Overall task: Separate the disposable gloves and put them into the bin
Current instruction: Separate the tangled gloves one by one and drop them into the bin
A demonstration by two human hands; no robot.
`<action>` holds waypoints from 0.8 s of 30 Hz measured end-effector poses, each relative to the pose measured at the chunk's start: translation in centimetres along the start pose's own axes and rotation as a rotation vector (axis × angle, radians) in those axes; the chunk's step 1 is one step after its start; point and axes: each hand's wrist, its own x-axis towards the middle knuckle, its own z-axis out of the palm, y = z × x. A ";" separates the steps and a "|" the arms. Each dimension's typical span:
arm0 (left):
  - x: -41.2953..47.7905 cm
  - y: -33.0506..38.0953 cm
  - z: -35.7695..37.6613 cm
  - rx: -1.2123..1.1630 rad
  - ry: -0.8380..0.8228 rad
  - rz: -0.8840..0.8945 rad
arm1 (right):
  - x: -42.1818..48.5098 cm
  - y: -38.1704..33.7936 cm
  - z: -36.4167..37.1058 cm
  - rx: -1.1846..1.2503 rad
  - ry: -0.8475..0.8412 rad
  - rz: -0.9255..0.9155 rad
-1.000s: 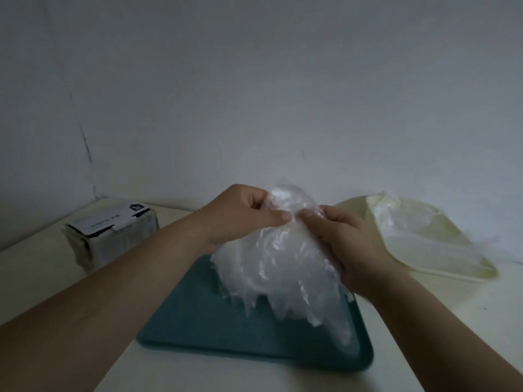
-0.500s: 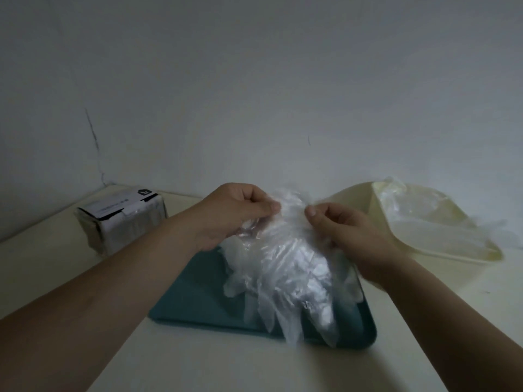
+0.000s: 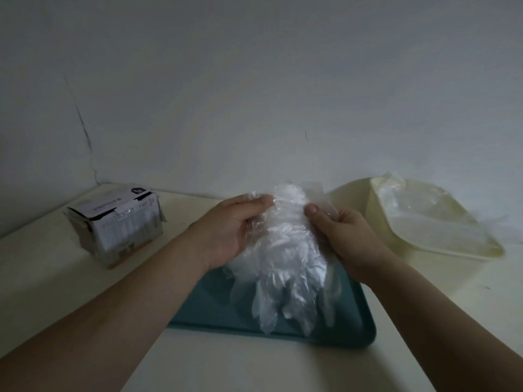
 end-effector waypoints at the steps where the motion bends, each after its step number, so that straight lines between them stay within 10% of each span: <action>1: 0.1 0.2 -0.1 0.020 0.023 0.014 | 0.3 0.2 -0.1 -0.013 0.063 0.007; 8: -0.8 4.3 -2.3 0.174 0.077 0.185 | 1.9 0.9 -1.6 -0.238 0.293 0.044; 24: 1.0 3.7 -0.7 0.661 0.100 0.241 | 0.8 -4.4 -1.6 -0.260 0.238 -0.025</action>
